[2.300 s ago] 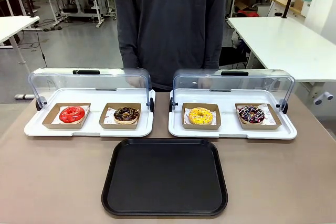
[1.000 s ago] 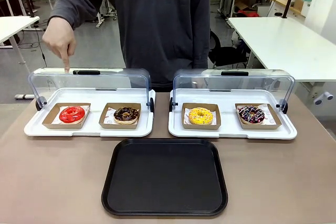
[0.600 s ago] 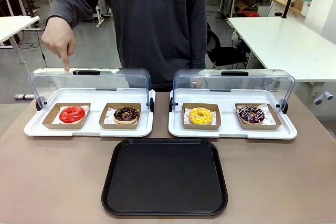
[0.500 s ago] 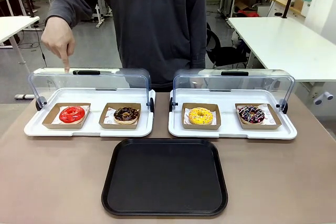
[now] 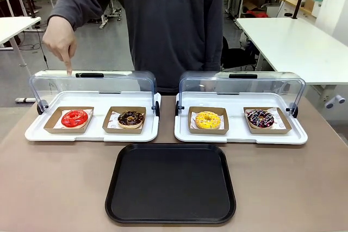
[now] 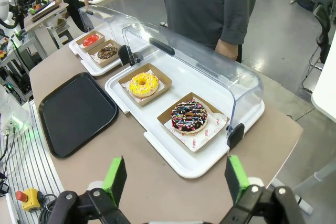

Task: Move the first donut from the left to the tray.
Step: Pick up the Paper togo box containing the Donut indicated by the person and place it on the Handle tray.

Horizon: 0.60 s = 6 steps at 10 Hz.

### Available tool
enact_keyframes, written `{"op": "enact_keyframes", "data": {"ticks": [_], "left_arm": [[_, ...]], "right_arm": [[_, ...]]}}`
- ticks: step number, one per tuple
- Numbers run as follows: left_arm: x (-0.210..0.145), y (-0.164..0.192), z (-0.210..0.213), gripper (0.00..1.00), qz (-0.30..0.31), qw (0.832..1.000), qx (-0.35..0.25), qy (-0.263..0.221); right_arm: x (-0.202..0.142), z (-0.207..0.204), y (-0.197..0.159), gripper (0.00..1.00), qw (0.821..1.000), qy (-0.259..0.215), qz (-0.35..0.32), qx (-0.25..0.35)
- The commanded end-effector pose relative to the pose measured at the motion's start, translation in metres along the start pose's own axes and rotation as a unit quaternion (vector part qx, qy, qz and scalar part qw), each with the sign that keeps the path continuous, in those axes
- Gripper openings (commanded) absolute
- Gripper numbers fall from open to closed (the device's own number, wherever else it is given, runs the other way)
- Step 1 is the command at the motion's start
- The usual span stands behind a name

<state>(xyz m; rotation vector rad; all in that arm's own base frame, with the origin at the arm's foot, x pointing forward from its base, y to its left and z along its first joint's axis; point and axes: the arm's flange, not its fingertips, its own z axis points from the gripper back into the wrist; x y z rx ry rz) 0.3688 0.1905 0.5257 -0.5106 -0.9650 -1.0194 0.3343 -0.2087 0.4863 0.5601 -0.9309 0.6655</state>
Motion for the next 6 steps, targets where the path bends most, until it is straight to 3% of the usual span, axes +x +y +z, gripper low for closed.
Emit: {"op": "enact_keyframes", "data": {"ticks": [1, 4, 6], "left_arm": [[0.029, 0.004, -0.006, 1.0, -0.041, 0.997, -0.009, 0.063], [0.058, 0.002, -0.056, 1.0, -0.099, 0.971, -0.035, 0.214], [0.049, -0.012, -0.093, 1.0, -0.156, 0.943, -0.045, 0.291]], "right_arm": [[0.003, 0.0, -0.002, 1.0, 1.0, -0.014, 0.005, -0.001], [0.003, 0.0, -0.002, 1.0, 1.0, -0.014, 0.005, -0.001], [0.003, 0.0, -0.002, 1.0, 1.0, -0.014, 0.005, -0.001]]}}
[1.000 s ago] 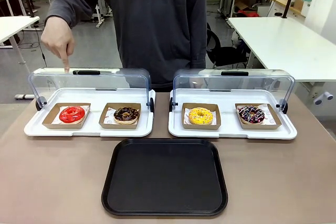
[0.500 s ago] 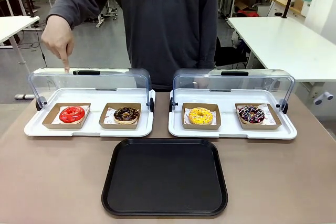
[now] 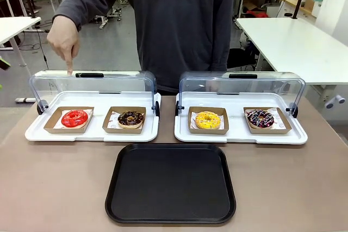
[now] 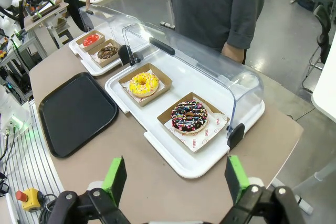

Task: Move the first donut from the left to the tray.
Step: Pick up the Paper togo box containing the Donut indicated by the person and place it on the Handle tray.

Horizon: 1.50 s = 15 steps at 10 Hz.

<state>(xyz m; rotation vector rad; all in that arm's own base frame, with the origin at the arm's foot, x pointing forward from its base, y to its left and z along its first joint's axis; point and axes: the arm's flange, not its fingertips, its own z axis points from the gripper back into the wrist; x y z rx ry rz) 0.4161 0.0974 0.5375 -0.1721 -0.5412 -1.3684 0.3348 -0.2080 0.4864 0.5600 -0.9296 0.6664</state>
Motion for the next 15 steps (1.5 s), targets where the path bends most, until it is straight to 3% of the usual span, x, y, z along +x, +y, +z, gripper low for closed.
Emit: {"op": "enact_keyframes", "data": {"ticks": [1, 3, 5, 8, 11, 13, 14, 15], "left_arm": [[-0.004, -0.019, -0.041, 1.0, -0.039, 0.997, 0.008, 0.073], [-0.01, -0.034, -0.077, 1.0, -0.079, 0.993, 0.02, 0.082], [-0.019, -0.037, -0.11, 1.0, -0.122, 0.99, 0.037, 0.06], [-0.026, -0.02, -0.149, 1.0, -0.165, 0.982, 0.045, 0.077], [-0.029, 0.009, -0.178, 1.0, -0.162, 0.982, 0.033, 0.092], [-0.034, 0.023, -0.173, 1.0, -0.12, 0.99, 0.026, 0.069], [-0.025, 0.003, -0.179, 1.0, -0.148, 0.983, 0.03, 0.103], [-0.025, 0.003, -0.179, 1.0, -0.148, 0.983, 0.03, 0.103]], "right_arm": [[0.003, 0.0, -0.002, 1.0, 1.0, -0.015, 0.004, -0.001], [0.003, 0.0, -0.002, 1.0, 1.0, -0.015, 0.004, -0.001], [0.003, 0.0, -0.002, 1.0, 1.0, -0.015, 0.004, -0.001], [0.003, 0.0, -0.002, 1.0, 1.0, -0.015, 0.004, -0.001], [0.003, 0.0, -0.002, 1.0, 1.0, -0.015, 0.004, -0.001], [0.003, 0.0, -0.002, 1.0, 1.0, -0.015, 0.004, -0.001], [0.003, 0.0, -0.002, 1.0, 1.0, -0.015, 0.004, -0.001], [0.003, 0.0, -0.002, 1.0, 1.0, -0.015, 0.004, -0.001]]}}
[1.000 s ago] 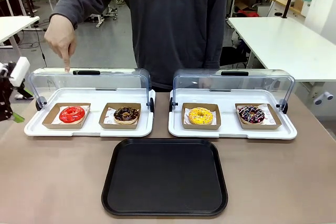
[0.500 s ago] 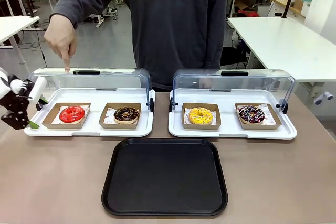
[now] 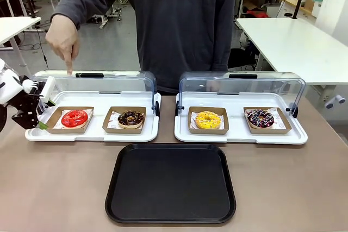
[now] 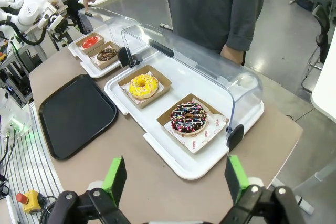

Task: Move the first donut from the left to the tray.
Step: Pick up the Paper togo box containing the Donut indicated by the person and place it on the Handle tray.

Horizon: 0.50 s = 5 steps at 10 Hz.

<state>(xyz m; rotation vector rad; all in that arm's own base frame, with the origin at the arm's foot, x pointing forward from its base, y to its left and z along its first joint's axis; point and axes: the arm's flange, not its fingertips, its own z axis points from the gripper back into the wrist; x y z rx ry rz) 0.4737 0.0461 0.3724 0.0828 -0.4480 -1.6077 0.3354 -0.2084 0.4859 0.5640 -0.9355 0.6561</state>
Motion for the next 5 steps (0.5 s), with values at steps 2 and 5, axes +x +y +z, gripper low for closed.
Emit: {"op": "enact_keyframes", "data": {"ticks": [2, 5], "left_arm": [[0.003, -0.009, 0.002, 1.0, -0.015, 1.0, 0.003, 0.005], [-0.006, 0.007, -0.009, 1.0, -0.003, 0.999, -0.013, 0.034]], "right_arm": [[0.003, 0.001, -0.002, 1.0, 1.0, -0.011, 0.008, 0.0], [0.003, 0.001, -0.002, 1.0, 1.0, -0.011, 0.008, 0.0]]}}
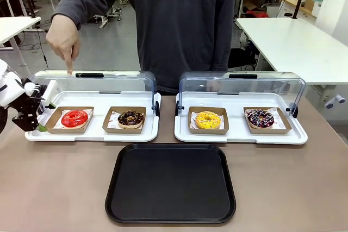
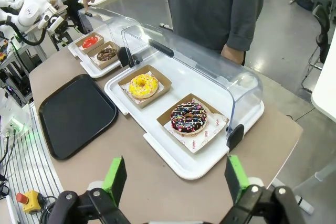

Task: Move the first donut from the left to the tray.
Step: Pick up the Paper togo box containing the Donut indicated by the person and place it on the Handle tray.

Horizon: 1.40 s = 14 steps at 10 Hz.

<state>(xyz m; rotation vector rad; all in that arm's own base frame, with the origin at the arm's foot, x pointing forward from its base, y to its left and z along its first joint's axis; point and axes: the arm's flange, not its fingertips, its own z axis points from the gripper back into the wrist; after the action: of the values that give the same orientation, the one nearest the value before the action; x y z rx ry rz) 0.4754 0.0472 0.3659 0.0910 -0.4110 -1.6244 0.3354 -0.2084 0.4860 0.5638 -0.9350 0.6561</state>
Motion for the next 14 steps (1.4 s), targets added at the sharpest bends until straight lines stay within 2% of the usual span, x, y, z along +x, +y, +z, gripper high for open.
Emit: {"op": "enact_keyframes", "data": {"ticks": [1, 10, 14], "left_arm": [[-0.005, 0.01, -0.005, 1.0, 0.011, 1.0, -0.001, 0.027], [-0.018, 0.024, -0.047, 1.0, -0.019, 0.999, -0.023, 0.044], [-0.02, 0.024, -0.053, 1.0, -0.016, 0.998, -0.038, 0.047]], "right_arm": [[0.003, 0.001, -0.002, 1.0, 1.0, -0.011, 0.008, 0.001], [0.003, 0.001, -0.002, 1.0, 1.0, -0.011, 0.008, 0.001], [0.003, 0.001, -0.002, 1.0, 1.0, -0.011, 0.008, 0.001]]}}
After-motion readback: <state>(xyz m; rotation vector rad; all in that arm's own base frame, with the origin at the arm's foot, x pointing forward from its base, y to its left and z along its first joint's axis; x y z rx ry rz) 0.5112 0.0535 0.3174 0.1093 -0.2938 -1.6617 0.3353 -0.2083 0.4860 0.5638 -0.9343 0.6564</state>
